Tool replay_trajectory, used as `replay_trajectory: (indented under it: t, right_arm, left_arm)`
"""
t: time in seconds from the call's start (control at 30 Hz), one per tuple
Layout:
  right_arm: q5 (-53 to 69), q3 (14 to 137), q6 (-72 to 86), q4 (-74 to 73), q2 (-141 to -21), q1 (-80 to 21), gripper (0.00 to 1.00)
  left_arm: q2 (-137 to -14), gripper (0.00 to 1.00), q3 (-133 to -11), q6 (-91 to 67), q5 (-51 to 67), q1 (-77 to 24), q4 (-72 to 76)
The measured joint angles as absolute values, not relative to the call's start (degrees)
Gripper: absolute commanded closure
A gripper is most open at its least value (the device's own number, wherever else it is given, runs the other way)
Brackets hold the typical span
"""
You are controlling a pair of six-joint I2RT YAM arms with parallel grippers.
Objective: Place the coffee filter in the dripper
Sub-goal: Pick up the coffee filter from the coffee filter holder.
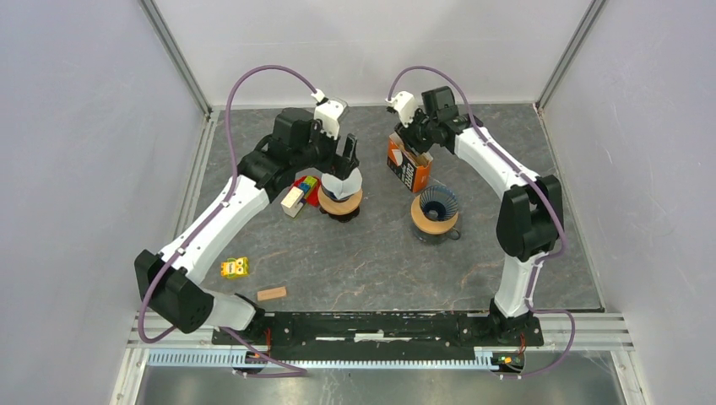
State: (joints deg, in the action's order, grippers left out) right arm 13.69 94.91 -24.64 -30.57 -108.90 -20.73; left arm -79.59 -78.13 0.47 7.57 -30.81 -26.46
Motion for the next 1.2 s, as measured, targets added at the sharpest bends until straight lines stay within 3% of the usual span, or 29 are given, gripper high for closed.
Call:
replay_trajectory:
  t: [0.33, 0.6, 1.2]
  right_arm:
    - [11.29, 95.48, -25.15, -31.03, -112.73, -20.82, 0.64]
    - [9.32, 95.48, -26.37, -31.97, -114.5, -21.3, 1.0]
    - [9.08, 97.49, -25.71, -31.66, -104.27, -21.39, 1.0]
  left_arm:
    - [-79.09, 0.07, -77.08, 0.49, 7.55, -30.61, -26.41]
    - [-79.09, 0.06, -77.06, 0.47, 7.57, -30.61, -26.37]
    - [-79.0, 0.06, -76.6, 0.47, 7.55, -30.61, -25.98]
